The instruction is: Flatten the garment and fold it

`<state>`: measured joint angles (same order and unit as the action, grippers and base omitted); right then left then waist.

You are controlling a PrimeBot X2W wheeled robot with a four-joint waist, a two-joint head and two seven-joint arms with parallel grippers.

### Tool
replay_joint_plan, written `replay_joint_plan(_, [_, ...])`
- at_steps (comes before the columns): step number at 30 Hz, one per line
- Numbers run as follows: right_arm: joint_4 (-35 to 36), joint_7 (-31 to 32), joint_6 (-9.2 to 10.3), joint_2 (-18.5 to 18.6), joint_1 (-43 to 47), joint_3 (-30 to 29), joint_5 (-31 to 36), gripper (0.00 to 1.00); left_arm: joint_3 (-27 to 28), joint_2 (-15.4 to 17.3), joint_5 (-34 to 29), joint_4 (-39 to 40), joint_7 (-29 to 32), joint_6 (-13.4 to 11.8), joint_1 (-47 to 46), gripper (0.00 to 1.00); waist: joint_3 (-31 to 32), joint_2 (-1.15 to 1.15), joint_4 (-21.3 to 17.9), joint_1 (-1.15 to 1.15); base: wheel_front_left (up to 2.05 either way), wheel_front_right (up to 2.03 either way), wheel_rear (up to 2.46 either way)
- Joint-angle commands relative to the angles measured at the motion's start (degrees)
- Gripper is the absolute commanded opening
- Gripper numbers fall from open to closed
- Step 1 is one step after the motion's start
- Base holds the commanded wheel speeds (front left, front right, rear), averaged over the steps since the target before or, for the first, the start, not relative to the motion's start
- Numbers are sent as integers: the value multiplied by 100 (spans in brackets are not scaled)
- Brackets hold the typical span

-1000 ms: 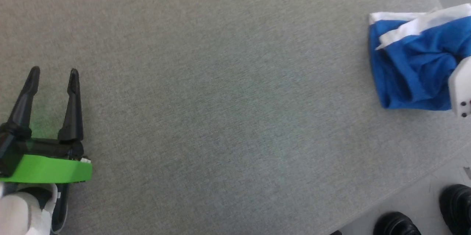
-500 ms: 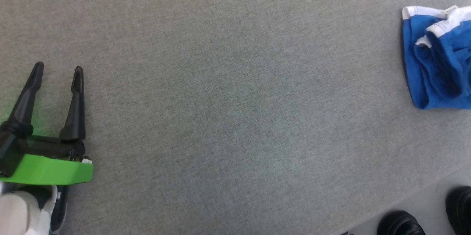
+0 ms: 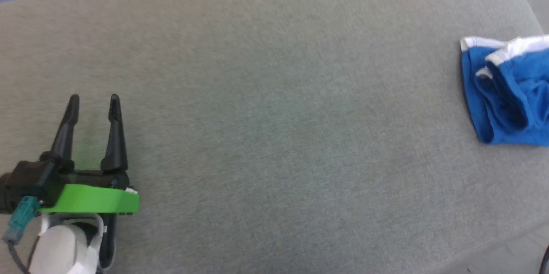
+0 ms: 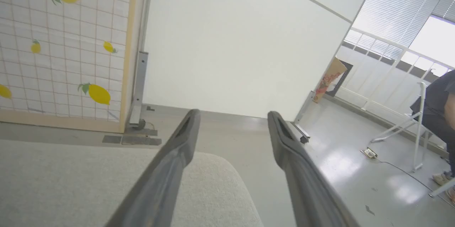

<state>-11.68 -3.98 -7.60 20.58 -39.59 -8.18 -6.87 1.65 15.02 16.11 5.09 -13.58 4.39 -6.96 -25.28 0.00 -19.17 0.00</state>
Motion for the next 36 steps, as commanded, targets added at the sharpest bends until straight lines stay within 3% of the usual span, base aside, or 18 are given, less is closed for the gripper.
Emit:
replay_joint_plan(1, [399, -56, 11, -318, 192, 57, -193, 100, 18, -103, -24, -106, -77, -74, -111, 100, 754, 0, 620, 0, 0, 0, 0])
replay_joint_plan(7, [1345, 19, 11, -1256, 682, 239, -170, 100, 121, -315, -44, -301, -130, -199, -119, 100, 1294, 0, 1107, 0, 0, 0, 0])
replay_joint_plan(12, [1500, -112, 11, -1706, 1111, 488, -202, 100, 261, -490, -77, -344, -138, -309, -92, 100, 1585, 0, 1391, 0, 0, 0, 0])
replay_joint_plan(24, [515, -1025, 11, -1769, 2089, 746, -1176, 100, 362, -904, -150, -613, -141, -305, -58, 100, 1897, 0, 1908, 0, 0, 0, 0])
replay_joint_plan(36, [471, -1100, 11, -1770, 2896, 706, -670, 100, 179, -1092, -370, -1067, -141, -228, -21, 100, 1963, 0, 1955, 0, 0, 0, 0])
